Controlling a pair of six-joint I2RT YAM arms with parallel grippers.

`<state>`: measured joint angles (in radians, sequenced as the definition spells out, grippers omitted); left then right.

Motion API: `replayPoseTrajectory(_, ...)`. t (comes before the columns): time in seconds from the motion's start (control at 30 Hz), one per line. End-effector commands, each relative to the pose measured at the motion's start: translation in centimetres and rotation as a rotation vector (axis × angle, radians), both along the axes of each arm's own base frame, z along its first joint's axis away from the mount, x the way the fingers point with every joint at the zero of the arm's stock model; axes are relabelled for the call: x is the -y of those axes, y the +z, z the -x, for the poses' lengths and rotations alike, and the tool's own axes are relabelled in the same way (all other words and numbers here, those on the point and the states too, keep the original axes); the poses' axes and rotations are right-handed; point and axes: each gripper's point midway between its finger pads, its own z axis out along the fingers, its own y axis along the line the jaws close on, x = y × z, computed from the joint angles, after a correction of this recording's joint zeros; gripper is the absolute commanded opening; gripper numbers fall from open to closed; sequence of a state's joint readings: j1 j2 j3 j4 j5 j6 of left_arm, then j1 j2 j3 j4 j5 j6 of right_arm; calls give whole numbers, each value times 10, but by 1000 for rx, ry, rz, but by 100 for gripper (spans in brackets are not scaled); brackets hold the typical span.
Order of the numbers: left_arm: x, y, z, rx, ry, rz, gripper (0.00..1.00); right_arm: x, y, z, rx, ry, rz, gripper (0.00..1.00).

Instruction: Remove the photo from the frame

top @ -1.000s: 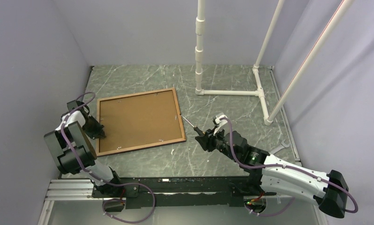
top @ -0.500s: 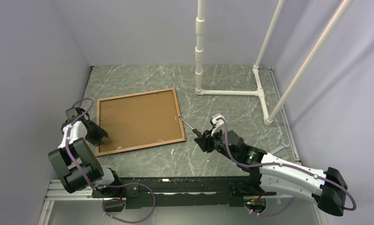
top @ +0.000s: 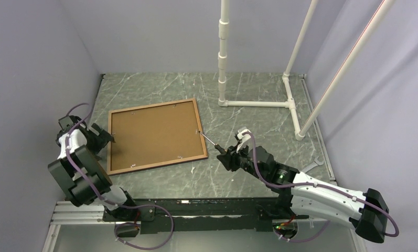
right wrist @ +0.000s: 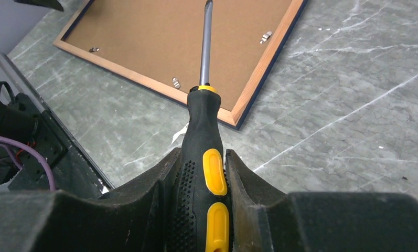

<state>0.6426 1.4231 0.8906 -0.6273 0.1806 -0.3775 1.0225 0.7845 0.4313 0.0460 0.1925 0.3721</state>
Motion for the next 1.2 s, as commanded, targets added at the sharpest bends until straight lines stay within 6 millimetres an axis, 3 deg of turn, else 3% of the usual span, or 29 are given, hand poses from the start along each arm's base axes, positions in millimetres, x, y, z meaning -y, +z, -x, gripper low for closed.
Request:
replayPoseTrajectory(0.0,8,-8,-15,49,-69,63,97,-2,38,-7,76,-10,-65,0)
replayPoseTrajectory(0.13,23,-26,-13,18,-95,150,95,-1,40,-6,92,-5,-72,0)
replayPoseTrajectory(0.23,33,-29,-10,18,-89,201,92,-3,41,-5,93,2,-84,0)
replayPoseTrajectory(0.5,83,-38,7,79,-65,388,88,-2,38,-5,92,1,-84,0)
replayPoseTrajectory(0.97,180,-35,46,37,-153,394,89,-13,26,-4,65,37,-53,0)
replayPoseTrajectory(1.07,187,-27,51,67,-183,354,90,-22,21,-3,51,73,-31,0)
replayPoseTrajectory(1.17,179,-5,49,97,-205,287,91,-37,16,1,22,132,-12,0)
